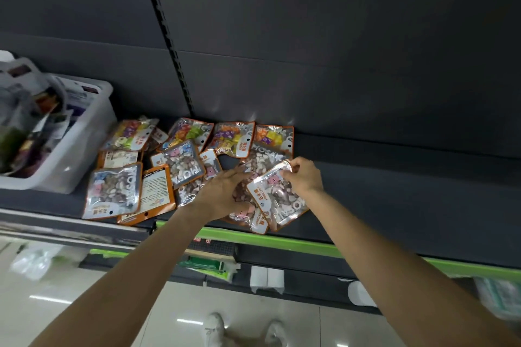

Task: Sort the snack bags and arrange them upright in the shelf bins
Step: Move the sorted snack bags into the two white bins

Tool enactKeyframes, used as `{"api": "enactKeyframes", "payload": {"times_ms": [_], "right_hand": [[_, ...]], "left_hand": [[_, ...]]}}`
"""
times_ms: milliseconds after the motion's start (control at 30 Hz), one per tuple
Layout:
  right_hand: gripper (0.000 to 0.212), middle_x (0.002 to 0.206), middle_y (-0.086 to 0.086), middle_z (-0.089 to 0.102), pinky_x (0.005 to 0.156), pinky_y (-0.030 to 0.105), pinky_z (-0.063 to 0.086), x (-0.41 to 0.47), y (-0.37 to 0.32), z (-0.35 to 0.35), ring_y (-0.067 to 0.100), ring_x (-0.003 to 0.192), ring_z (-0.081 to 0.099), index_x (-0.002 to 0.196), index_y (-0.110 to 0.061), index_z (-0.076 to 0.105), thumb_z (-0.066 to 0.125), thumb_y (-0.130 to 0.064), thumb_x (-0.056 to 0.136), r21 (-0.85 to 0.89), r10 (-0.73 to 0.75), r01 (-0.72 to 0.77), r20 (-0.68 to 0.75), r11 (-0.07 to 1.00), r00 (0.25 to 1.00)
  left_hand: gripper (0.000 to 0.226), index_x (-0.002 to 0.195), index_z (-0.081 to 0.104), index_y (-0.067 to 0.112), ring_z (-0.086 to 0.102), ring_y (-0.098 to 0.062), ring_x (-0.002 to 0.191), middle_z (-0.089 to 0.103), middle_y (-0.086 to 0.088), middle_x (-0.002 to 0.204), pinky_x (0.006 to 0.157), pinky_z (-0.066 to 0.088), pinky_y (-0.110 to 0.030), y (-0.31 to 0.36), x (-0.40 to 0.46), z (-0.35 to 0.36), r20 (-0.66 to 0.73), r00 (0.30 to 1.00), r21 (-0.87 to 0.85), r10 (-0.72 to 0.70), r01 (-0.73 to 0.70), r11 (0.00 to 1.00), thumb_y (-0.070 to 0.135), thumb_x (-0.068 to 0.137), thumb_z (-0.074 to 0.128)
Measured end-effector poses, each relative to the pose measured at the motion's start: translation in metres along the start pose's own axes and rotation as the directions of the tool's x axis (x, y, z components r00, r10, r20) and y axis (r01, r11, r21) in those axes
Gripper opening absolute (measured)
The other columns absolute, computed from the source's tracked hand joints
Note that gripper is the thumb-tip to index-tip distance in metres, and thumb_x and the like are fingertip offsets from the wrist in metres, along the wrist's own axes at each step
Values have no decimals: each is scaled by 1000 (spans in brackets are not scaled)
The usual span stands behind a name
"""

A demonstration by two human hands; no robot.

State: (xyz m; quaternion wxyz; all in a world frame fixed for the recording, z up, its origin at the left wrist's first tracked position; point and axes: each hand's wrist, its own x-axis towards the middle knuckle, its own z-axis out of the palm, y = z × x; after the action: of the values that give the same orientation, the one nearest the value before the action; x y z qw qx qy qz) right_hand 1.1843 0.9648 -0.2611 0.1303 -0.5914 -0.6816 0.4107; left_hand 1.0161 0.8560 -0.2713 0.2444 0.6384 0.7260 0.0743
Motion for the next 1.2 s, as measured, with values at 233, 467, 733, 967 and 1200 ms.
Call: {"api": "enactKeyframes", "payload": {"times_ms": [233, 467, 733, 967, 1200], "right_hand": [[37, 109, 10, 64, 71, 30, 51, 5, -9, -3, 22, 93, 63, 106, -13, 55, 76, -10, 76, 97, 104, -99, -47, 990, 993], [25, 78, 0, 68, 70, 27, 44, -11, 4, -38, 16, 83, 65, 100, -16, 58, 73, -12, 80, 74, 9, 1, -141, 997, 990], [19, 60, -12, 56, 56, 26, 38, -33, 8, -73, 10, 63, 56, 71, -20, 58, 65, -24, 88, -224, -226, 183, -187, 957, 956], [13, 86, -6, 70, 65, 28, 46, -48, 7, -94, 16, 83, 64, 93, -19, 70, 62, -28, 90, -340, -271, 184, -227, 922, 936], [15, 90, 0, 70, 69, 36, 52, -58, -1, -99, 21, 85, 64, 96, -19, 72, 61, -28, 91, -401, -329, 224, -217, 888, 919]], "left_hand": [[78, 144, 35, 28, 27, -16, 140, 23, 10, 155, 112, 28, -34, -4, -4, -2, 56, 998, -86, 29, -24, 996, 30, 78, 75], [77, 148, 27, 19, 35, -23, 135, 34, -4, 147, 109, 32, -37, 2, 1, -8, 58, 996, 103, -72, 66, 993, 31, 84, 69], [89, 148, 26, 17, 29, -28, 135, 29, -9, 142, 111, 29, -43, 14, 20, -19, 166, 973, 274, -162, 112, 955, 42, 76, 74], [70, 133, 46, 16, 53, -26, 110, 49, -11, 119, 88, 45, -28, 25, 28, -20, 126, 964, -154, -234, 252, 955, 16, 73, 81], [25, 109, 61, 11, 58, -13, 73, 63, -1, 74, 63, 43, -16, 46, 19, -39, -219, 951, -498, -218, 83, 863, 7, 85, 67]]}}
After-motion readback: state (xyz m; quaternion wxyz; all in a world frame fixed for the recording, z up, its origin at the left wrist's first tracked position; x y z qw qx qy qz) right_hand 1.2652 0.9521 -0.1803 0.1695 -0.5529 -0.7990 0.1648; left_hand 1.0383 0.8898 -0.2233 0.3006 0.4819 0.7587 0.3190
